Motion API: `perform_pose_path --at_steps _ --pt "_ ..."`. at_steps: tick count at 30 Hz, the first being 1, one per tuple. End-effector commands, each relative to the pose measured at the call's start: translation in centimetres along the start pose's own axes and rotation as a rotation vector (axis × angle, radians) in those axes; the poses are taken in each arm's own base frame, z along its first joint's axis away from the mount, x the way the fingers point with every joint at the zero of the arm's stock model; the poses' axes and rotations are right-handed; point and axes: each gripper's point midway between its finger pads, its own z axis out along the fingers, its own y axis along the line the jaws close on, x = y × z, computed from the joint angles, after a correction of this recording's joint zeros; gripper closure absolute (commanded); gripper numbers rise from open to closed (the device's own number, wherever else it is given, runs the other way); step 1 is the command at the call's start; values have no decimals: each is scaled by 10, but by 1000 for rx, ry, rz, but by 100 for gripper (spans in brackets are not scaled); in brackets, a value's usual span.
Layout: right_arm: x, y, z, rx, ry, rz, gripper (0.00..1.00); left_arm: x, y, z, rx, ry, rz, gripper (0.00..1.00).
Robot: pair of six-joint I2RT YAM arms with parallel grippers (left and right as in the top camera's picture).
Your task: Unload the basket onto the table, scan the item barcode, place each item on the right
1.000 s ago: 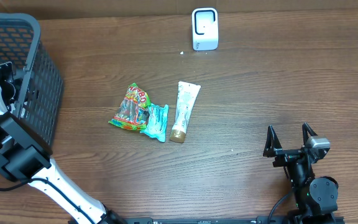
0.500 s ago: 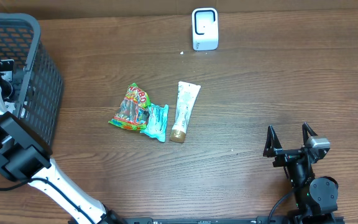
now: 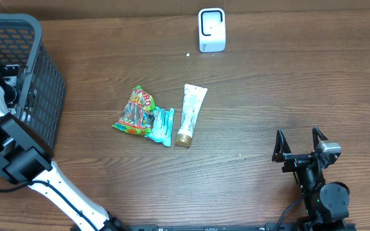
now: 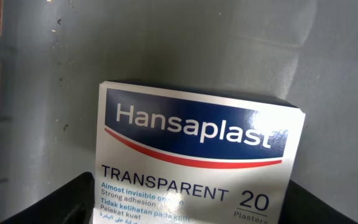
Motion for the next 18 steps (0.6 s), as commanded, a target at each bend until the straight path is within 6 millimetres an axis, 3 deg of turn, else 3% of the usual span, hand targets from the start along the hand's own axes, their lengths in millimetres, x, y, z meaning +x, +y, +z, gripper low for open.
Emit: perform_pose_path --at_steps 1,10,14,18 --pt "2 0 0 2 -2 -4 0 13 -9 19 24 56 -49 26" --pt "2 -1 0 2 -2 -4 0 10 -6 6 25 66 -152 22" --pt "2 -1 0 2 -2 -4 0 -6 3 -17 10 33 -255 22" --pt "2 -1 0 2 -2 -4 0 -26 13 -54 -1 -21 -349 22"
